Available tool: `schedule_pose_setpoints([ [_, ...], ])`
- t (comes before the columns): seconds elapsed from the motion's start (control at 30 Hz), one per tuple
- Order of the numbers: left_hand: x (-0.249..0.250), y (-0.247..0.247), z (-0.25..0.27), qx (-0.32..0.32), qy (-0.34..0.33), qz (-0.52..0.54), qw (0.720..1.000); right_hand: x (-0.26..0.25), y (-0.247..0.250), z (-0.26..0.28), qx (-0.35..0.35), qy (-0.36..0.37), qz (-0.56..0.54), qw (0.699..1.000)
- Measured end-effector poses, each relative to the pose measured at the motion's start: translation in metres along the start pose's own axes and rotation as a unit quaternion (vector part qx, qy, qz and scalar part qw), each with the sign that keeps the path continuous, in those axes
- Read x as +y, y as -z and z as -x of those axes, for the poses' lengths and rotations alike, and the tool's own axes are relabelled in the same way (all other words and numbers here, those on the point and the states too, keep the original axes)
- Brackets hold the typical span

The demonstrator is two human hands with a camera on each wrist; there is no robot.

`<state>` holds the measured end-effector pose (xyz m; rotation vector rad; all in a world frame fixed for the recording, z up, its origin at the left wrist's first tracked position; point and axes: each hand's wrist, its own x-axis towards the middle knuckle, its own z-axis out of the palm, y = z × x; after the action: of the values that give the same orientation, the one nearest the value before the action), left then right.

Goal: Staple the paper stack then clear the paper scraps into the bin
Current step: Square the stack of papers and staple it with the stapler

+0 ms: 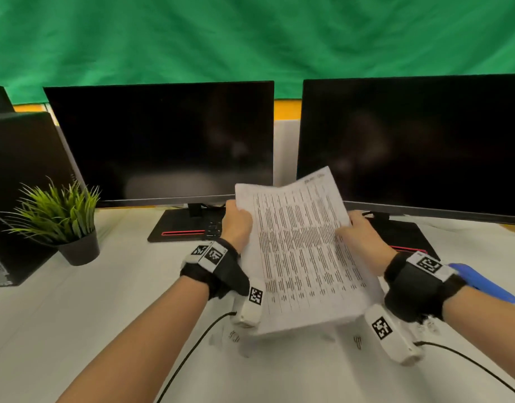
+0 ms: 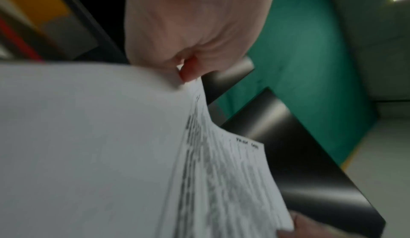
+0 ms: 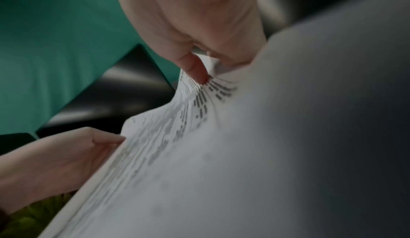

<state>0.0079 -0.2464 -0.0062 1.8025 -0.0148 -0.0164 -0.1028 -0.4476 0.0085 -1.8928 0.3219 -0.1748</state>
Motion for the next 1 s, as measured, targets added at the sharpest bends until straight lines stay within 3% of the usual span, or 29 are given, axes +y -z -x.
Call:
schedule_pose_setpoints([
  [0.1,-0.035,-0.014,-0.007,-0.049,0.160,-0.005,0.986,0.031,-0.004,0.001,-0.013,-0.096,0.063,0.993],
  [0.17,-0.050,-0.021,-0.005,-0.067,0.223,0.017,0.972,0.049,-0.011,0.001,-0.013,-0.118,0.092,0.989],
  [0.37,-0.062,-0.029,-0.007,-0.040,0.219,-0.037,0.974,0.057,0.005,-0.004,-0.038,-0.077,0.271,0.959],
  [0.4,-0.062,-0.029,-0.007,-0.044,0.213,-0.032,0.975,0.058,0.018,-0.009,-0.025,-0.078,0.335,0.939],
  [0.5,-0.062,-0.030,-0.007,-0.034,0.234,-0.034,0.971,0.062,0.071,-0.017,0.061,-0.132,0.522,0.841],
  [0.57,-0.058,-0.031,-0.005,-0.033,0.241,-0.026,0.970,0.068,0.102,-0.014,0.111,-0.186,0.581,0.785],
  [0.63,-0.060,-0.033,-0.007,-0.032,0.244,-0.023,0.969,0.095,0.133,-0.021,0.132,-0.243,0.593,0.757],
  [0.77,-0.068,-0.037,-0.014,-0.042,0.242,-0.010,0.969,0.168,0.176,-0.053,0.101,-0.258,0.574,0.771],
  [0.93,-0.067,-0.035,-0.013,-0.037,0.234,0.003,0.972,0.132,0.141,-0.022,0.159,-0.271,0.526,0.790],
  [1.0,-0.071,-0.035,-0.016,-0.037,0.228,0.007,0.973,0.118,0.137,-0.026,0.145,-0.264,0.487,0.820],
])
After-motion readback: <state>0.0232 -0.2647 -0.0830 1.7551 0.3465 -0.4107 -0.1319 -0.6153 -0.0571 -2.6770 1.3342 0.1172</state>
